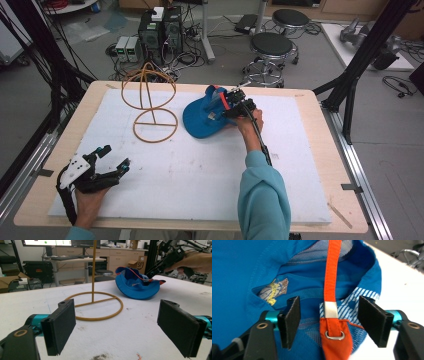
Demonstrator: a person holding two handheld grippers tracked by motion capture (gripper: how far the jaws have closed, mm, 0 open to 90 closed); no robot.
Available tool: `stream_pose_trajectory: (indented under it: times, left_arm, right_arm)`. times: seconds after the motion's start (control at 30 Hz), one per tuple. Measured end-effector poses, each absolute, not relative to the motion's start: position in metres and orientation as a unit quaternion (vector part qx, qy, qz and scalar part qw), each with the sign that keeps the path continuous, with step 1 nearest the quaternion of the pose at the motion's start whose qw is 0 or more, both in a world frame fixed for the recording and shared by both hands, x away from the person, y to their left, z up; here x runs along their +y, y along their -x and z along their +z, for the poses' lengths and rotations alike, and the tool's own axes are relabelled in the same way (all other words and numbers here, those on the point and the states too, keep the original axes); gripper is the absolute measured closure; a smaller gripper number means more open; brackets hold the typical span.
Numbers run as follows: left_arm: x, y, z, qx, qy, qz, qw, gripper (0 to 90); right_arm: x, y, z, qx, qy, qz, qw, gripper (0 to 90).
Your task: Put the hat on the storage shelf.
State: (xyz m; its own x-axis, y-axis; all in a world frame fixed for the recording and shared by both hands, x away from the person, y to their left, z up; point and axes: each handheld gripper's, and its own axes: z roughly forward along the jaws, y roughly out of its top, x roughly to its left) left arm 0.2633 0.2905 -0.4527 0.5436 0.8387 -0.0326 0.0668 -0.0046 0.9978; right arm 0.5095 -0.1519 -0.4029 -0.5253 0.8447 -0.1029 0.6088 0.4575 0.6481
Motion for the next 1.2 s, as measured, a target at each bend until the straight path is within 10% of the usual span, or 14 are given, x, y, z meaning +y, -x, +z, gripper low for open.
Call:
stream_pose_trajectory:
  times: [1.2]
  left_arm:
    - [0.291,-0.264,-0.453,0.359,-0.632,0.315,0.610,15.5]
  right_arm:
    - [-0.161,-0.510,-0.410,0.795,-0.497,0.284,0.200,69.5]
